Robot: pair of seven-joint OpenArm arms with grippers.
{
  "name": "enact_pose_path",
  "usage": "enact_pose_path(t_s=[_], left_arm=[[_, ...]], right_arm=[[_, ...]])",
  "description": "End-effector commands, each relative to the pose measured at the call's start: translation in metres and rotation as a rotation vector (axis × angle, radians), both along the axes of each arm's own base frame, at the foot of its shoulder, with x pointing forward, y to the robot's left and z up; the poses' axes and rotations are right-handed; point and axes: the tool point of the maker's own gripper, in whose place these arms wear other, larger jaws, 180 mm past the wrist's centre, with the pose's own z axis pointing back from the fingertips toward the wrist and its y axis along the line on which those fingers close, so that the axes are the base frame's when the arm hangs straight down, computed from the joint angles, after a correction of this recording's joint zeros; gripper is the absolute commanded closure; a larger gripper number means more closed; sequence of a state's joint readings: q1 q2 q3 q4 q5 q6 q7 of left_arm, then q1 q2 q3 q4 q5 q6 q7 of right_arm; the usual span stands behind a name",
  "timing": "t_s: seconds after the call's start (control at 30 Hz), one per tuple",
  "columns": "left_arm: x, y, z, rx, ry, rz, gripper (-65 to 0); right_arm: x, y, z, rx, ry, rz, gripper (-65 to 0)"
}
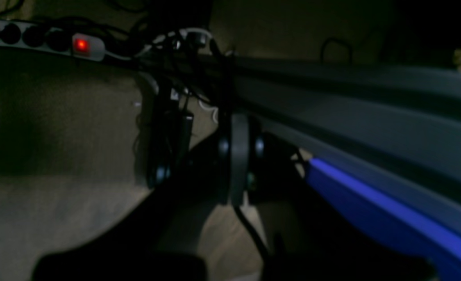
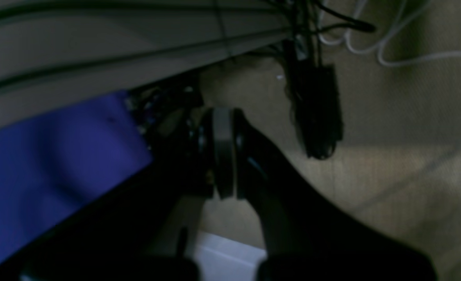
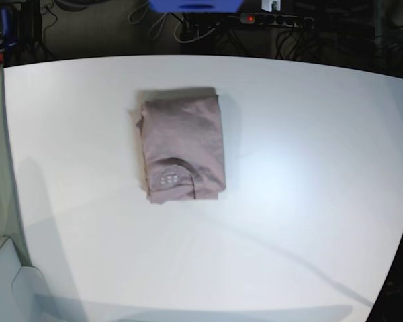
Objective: Layout the t-shirt on the table in an organized manner, then fold the t-shirt properly
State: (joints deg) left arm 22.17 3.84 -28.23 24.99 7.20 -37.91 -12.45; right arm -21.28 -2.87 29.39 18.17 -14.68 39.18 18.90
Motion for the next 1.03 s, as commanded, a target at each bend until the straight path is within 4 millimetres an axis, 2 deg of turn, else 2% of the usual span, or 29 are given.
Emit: enact_pose_path(t_s=[0.0, 0.03, 0.17, 0.27, 0.33, 0.43, 0.53, 0.67, 0.83, 0.9, 1.0], left_arm=[[-0.005, -0.029, 0.005, -0.072, 0.006, -0.031, -0.1], [-0.002, -0.021, 0.002, -0.06, 0.0, -0.046, -0.1], [0.0, -0.004, -0.006, -0.033, 0.023, -0.129, -0.1], [0.003, 0.015, -0.011, -0.012, 0.035, -0.134, -0.1], [0.012, 0.023, -0.012, -0.002, 0.029, -0.136, -0.1], [0.017, 0.022, -0.015, -0.013, 0.04, -0.151, -0.1], [0.026, 0.018, -0.016, -0.025, 0.037, -0.147, -0.1], [0.042, 0.017, -0.016, -0.025, 0.017, -0.158, -0.1], [0.024, 0.003, -0.017, -0.042, 0.062, -0.311, -0.1], [0.034, 0.003, -0.018, -0.042, 0.066, -0.327, -0.1], [0.038, 0.002, -0.019, -0.043, 0.077, -0.345, -0.1]], right_arm=[[-0.014, 0.006, 0.003, 0.023, 0.017, 0.019, 0.0], [-0.015, 0.006, 0.002, 0.01, 0.019, 0.044, 0.0], [-0.025, -0.024, -0.015, -0.217, 0.07, 0.121, 0.0], [-0.018, -0.045, -0.022, -0.342, 0.085, 0.13, 0.0], [-0.022, -0.057, -0.026, -0.418, 0.114, 0.139, 0.0], [-0.02, -0.083, -0.029, -0.526, 0.142, 0.154, 0.0], [-0.013, -0.095, -0.031, -0.564, 0.145, 0.158, 0.0], [-0.005, -0.095, -0.033, -0.564, 0.126, 0.197, 0.0], [-0.001, -0.097, -0.033, -0.564, 0.102, 0.277, 0.0], [0.001, -0.095, -0.033, -0.561, 0.094, 0.292, 0.0], [0.011, -0.092, -0.035, -0.556, 0.075, 0.318, 0.0]])
